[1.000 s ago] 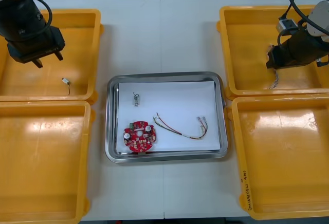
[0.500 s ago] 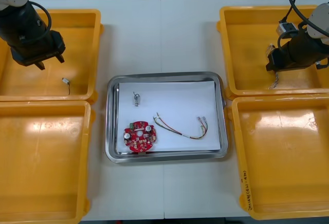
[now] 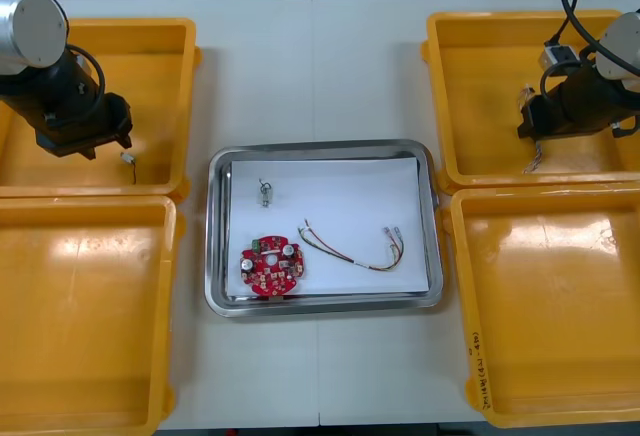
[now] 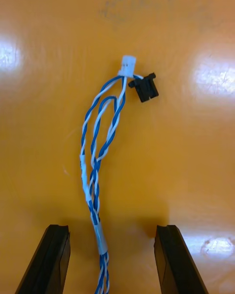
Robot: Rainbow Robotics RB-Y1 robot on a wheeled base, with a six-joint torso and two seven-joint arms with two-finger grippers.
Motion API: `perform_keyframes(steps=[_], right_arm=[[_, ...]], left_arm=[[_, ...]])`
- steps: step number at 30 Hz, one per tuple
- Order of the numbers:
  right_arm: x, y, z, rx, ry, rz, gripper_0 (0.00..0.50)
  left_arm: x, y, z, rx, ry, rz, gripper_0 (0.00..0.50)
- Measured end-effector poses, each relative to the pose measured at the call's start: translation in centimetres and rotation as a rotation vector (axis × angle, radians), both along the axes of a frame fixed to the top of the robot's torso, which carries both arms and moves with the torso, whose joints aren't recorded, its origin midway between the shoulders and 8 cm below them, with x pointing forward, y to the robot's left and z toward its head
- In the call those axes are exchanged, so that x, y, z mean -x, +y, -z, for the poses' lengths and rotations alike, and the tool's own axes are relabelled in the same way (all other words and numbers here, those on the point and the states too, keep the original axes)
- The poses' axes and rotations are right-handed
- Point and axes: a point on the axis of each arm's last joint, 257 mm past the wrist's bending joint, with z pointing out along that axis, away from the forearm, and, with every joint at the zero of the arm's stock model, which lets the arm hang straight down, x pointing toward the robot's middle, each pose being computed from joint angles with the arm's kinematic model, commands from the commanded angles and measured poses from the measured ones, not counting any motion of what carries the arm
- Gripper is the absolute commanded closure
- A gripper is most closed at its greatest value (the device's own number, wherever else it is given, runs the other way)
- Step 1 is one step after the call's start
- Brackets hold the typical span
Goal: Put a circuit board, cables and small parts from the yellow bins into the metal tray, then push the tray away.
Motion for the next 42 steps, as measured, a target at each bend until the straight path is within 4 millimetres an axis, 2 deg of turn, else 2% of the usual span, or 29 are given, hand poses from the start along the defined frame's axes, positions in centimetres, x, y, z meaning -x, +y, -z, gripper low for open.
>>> perform_keyframes(steps=[5, 11, 14, 16, 17, 18, 19, 20, 21, 27, 33, 38, 42], right_arm=[[-0.3, -0.1, 0.6, -0.005, -0.007, 0.006, 0.000], [-0.4, -0.1, 0.5, -0.011, -0.008, 0.009, 0.000], [-0.4, -0.1, 0.5, -0.014, -0.008, 0.011, 0.028], [-0.5, 0.0, 0.5, -0.016, -0.009, 0.012, 0.199], [-0.5, 0.0, 0.4, -0.017, -0.010, 0.012, 0.264], [-0.5, 0.0, 0.4, -0.018, -0.011, 0.012, 0.360], [-0.5, 0.1, 0.4, -0.022, -0.011, 0.011, 0.399], [-0.5, 0.2, 0.4, -0.026, -0.010, 0.011, 0.466], [-0.5, 0.2, 0.4, -0.029, -0.010, 0.010, 0.493], [-0.5, 0.7, 0.4, -0.049, -0.010, 0.007, 0.500], [-0.3, 1.7, 0.3, -0.086, 0.001, -0.004, 0.500], [1.1, 2.6, 0.2, -0.097, 0.073, -0.024, 0.500], [2.3, 3.5, -0.7, -0.095, 0.127, -0.051, 0.500]], left_arm=[[-0.1, 0.2, 0.8, 0.006, -0.012, -0.004, 0.000], [-0.4, -0.1, 0.9, 0.012, -0.024, 0.000, 0.000], [-0.5, -0.5, 1.0, 0.017, -0.023, 0.005, 0.000], [-0.5, -0.9, 1.2, 0.020, -0.022, 0.009, 0.000], [-0.5, -1.0, 1.2, 0.021, -0.021, 0.010, 0.000], [-0.5, -1.2, 1.3, 0.023, -0.021, 0.012, 0.000], [-0.5, -1.4, 1.3, 0.025, -0.021, 0.014, 0.000], [-0.6, -1.5, 1.4, 0.026, -0.023, 0.016, 0.000], [-0.7, -1.7, 1.4, 0.028, -0.026, 0.018, 0.000], [-1.2, -2.4, 1.6, 0.030, -0.045, 0.025, 0.000], [-1.1, -2.0, 2.3, 0.023, -0.047, 0.018, 0.000], [-0.9, -1.7, 2.6, 0.019, -0.042, 0.015, 0.000], [-1.1, -1.6, 2.6, 0.013, -0.050, 0.013, 0.000]])
